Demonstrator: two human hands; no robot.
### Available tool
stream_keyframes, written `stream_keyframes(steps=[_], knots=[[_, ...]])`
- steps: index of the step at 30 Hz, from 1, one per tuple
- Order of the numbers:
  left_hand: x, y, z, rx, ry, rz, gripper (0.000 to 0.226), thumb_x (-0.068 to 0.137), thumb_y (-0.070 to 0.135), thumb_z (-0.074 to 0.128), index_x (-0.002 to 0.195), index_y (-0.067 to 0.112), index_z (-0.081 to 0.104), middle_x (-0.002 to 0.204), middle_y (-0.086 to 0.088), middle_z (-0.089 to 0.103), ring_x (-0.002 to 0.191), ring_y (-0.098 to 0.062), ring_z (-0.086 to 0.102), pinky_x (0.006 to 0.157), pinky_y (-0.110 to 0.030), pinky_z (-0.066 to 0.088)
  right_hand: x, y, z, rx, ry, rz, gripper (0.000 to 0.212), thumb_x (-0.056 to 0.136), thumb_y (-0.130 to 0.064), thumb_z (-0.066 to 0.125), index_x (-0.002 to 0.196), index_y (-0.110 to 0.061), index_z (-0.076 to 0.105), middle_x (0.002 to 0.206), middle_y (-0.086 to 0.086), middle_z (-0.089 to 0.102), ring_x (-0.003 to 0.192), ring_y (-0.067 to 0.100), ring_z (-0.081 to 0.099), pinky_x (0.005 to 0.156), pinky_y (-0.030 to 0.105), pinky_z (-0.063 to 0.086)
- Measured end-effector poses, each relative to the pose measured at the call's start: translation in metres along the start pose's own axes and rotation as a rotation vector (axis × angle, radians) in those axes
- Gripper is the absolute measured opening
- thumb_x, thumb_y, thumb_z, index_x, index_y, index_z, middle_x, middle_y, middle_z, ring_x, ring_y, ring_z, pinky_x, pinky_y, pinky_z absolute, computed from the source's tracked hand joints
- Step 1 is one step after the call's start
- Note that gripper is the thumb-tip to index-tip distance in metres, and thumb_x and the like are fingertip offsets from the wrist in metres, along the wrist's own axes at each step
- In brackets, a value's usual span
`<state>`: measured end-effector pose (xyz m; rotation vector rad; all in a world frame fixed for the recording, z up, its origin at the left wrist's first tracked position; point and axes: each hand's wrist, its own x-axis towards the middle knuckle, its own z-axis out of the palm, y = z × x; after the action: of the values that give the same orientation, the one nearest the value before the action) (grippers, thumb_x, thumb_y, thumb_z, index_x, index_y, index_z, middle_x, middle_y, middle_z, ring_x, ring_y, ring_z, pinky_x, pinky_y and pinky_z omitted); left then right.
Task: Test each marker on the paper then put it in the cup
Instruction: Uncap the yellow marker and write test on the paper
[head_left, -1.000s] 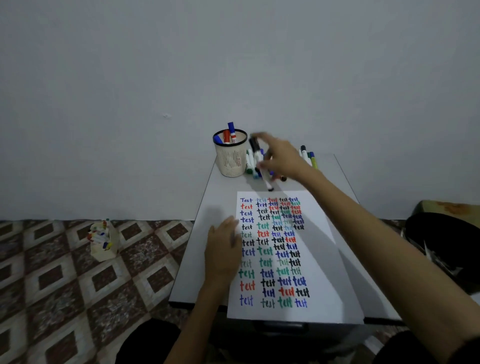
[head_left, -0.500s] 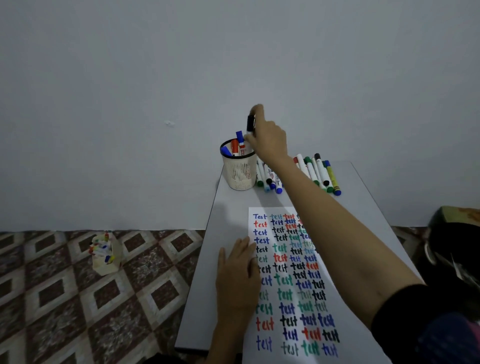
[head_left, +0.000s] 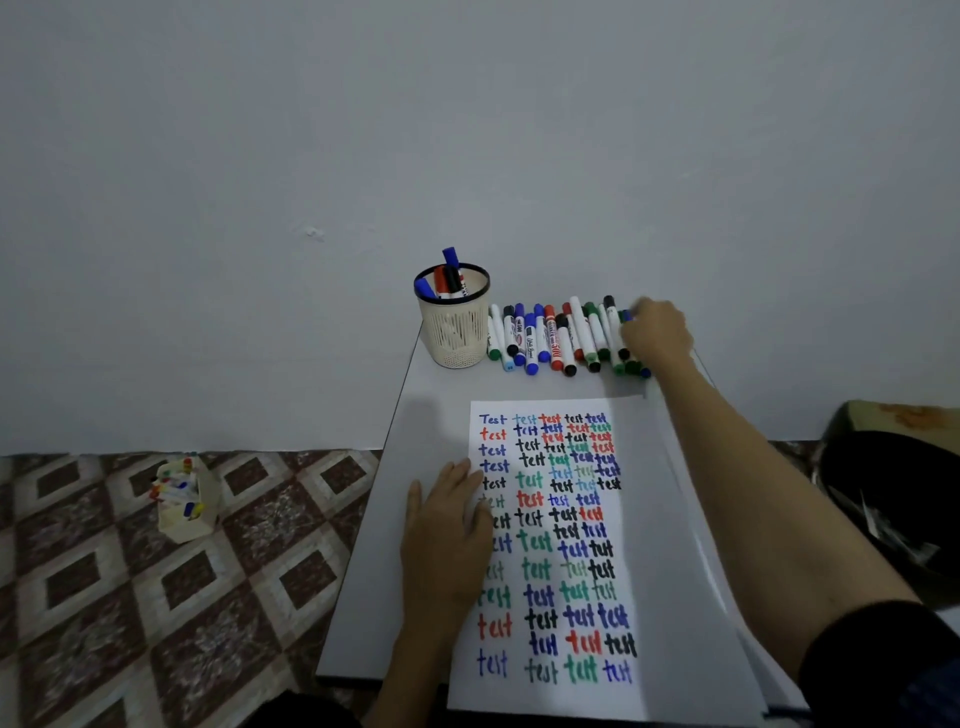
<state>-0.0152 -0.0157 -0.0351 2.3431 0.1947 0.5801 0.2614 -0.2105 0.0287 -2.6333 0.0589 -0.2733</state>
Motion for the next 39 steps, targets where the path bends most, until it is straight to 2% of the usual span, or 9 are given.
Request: stream_keyframes(steps=[4, 10, 16, 21, 25, 27, 31, 35, 39], knots=[[0.0, 0.0, 0.001, 0.009, -0.005, -0.013, 0.039, 0.093, 0.017, 0.052, 0.131, 0.014, 0.052, 0.142, 0.002, 0.045, 0.133, -0.006, 0.035, 0.117, -0.026, 0.001, -0.008, 0.05, -0.003, 0.017, -0.096, 0.012, 0.03, 0.086, -0.006, 0.05, 0.109, -0.009, 0.07, 0.116, 0.02, 0.061, 0.104, 0.036, 0.056, 0.077, 0.037, 0.049], [0.0, 0.001, 0.001, 0.005, -0.006, -0.02, 0.038, 0.092, 0.016, 0.053, 0.13, 0.013, 0.053, 0.141, 0.002, 0.046, 0.133, -0.008, 0.037, 0.118, -0.029, 0.004, -0.025, 0.06, -0.003, 0.039, -0.06, -0.154, 0.037, 0.097, -0.023, 0.045, 0.131, -0.02, 0.058, 0.116, 0.021, 0.054, 0.105, 0.038, 0.053, 0.089, 0.044, 0.048], [0.0, -0.001, 0.001, 0.014, -0.014, -0.028, 0.038, 0.093, 0.016, 0.052, 0.13, 0.013, 0.054, 0.142, 0.001, 0.046, 0.133, -0.009, 0.036, 0.118, -0.031, 0.005, -0.047, 0.064, -0.004, 0.056, 0.004, -0.183, 0.032, 0.091, -0.023, 0.054, 0.114, -0.008, 0.069, 0.1, 0.021, 0.06, 0.091, 0.034, 0.056, 0.071, 0.032, 0.044], [-0.002, 0.001, 0.001, 0.021, -0.013, -0.037, 0.038, 0.094, 0.019, 0.05, 0.131, 0.013, 0.053, 0.143, 0.001, 0.044, 0.134, -0.01, 0.034, 0.118, -0.032, 0.006, -0.07, 0.06, -0.011, -0.093, -0.079, -0.231, 0.043, 0.091, -0.028, 0.056, 0.132, -0.015, 0.055, 0.114, 0.017, 0.055, 0.108, 0.033, 0.049, 0.085, 0.039, 0.046], [-0.002, 0.002, 0.0, 0.044, -0.023, -0.04, 0.038, 0.094, 0.019, 0.048, 0.131, 0.014, 0.053, 0.143, 0.0, 0.044, 0.134, -0.011, 0.034, 0.118, -0.033, 0.006, -0.087, 0.064, -0.013, -0.114, -0.011, -0.288, 0.028, 0.092, -0.02, 0.055, 0.114, -0.009, 0.069, 0.097, 0.014, 0.057, 0.091, 0.031, 0.053, 0.075, 0.04, 0.05], [-0.003, 0.004, -0.001, 0.061, -0.026, -0.041, 0.038, 0.094, 0.018, 0.047, 0.131, 0.014, 0.053, 0.144, -0.001, 0.043, 0.135, -0.013, 0.033, 0.118, -0.034, 0.007, -0.095, 0.068, -0.016, -0.075, 0.03, -0.285, 0.023, 0.093, -0.015, 0.056, 0.106, -0.005, 0.071, 0.087, 0.013, 0.055, 0.081, 0.028, 0.051, 0.065, 0.036, 0.045], [-0.005, 0.004, -0.002, 0.056, -0.047, -0.028, 0.039, 0.094, 0.017, 0.046, 0.132, 0.013, 0.051, 0.145, -0.003, 0.042, 0.136, -0.014, 0.031, 0.118, -0.033, 0.01, -0.119, 0.071, -0.03, 0.163, 0.186, -0.233, 0.018, 0.09, -0.005, 0.056, 0.105, -0.003, 0.065, 0.093, 0.013, 0.055, 0.08, 0.026, 0.052, 0.067, 0.029, 0.035], [-0.008, 0.008, 0.0, 0.074, -0.044, -0.015, 0.04, 0.096, 0.02, 0.043, 0.135, 0.012, 0.047, 0.146, -0.004, 0.04, 0.137, -0.015, 0.029, 0.117, -0.034, 0.012, -0.152, 0.052, -0.047, 0.49, 0.307, -0.327, 0.016, 0.092, -0.004, 0.06, 0.107, -0.007, 0.063, 0.1, 0.008, 0.062, 0.086, 0.02, 0.06, 0.075, 0.032, 0.053], [-0.009, 0.009, -0.002, 0.043, -0.012, 0.038, 0.048, 0.094, 0.037, 0.041, 0.136, 0.014, 0.044, 0.145, -0.003, 0.042, 0.136, -0.014, 0.031, 0.117, -0.033, 0.013, -0.201, 0.028, -0.06, 0.995, 0.178, -0.284, 0.01, 0.093, -0.01, 0.059, 0.103, -0.009, 0.061, 0.09, 0.001, 0.063, 0.076, 0.014, 0.062, 0.062, 0.024, 0.057]])
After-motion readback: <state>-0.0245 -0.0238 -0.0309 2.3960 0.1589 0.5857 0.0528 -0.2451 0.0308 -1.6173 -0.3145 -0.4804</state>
